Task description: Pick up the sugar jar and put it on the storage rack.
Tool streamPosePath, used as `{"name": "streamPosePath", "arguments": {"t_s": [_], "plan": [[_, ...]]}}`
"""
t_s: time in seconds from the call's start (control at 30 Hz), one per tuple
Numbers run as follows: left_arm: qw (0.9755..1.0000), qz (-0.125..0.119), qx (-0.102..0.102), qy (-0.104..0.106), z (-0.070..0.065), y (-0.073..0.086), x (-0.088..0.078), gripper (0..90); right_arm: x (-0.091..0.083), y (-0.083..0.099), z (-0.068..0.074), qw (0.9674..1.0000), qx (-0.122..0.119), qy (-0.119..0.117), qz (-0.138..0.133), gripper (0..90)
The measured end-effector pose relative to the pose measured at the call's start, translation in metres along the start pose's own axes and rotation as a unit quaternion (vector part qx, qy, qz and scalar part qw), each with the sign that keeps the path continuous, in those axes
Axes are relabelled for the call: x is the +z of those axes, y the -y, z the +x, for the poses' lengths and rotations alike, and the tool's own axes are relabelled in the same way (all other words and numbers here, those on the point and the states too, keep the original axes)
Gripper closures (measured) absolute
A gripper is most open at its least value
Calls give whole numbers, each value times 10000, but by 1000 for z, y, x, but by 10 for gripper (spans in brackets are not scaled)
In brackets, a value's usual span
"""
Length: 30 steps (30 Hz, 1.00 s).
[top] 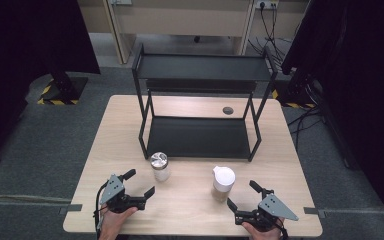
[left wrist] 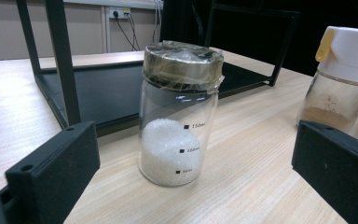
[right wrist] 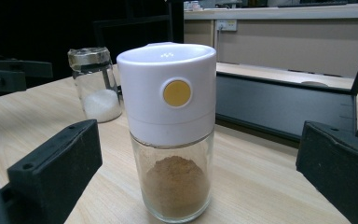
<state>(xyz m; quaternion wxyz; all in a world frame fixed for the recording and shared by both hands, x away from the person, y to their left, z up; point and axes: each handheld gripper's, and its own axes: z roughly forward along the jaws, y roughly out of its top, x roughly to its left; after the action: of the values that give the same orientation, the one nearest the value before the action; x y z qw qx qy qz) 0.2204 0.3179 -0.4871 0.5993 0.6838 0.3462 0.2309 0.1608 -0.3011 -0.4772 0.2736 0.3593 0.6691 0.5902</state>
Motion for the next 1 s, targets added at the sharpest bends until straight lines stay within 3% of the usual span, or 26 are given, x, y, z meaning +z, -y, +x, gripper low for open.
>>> {"name": "streamPosePath", "arguments": {"t_s": [1.0], "plan": [[10000, 12, -45, -63, -1, 2, 1, 4, 1, 2, -1, 10000, 36, -59, -38, 3]]}}
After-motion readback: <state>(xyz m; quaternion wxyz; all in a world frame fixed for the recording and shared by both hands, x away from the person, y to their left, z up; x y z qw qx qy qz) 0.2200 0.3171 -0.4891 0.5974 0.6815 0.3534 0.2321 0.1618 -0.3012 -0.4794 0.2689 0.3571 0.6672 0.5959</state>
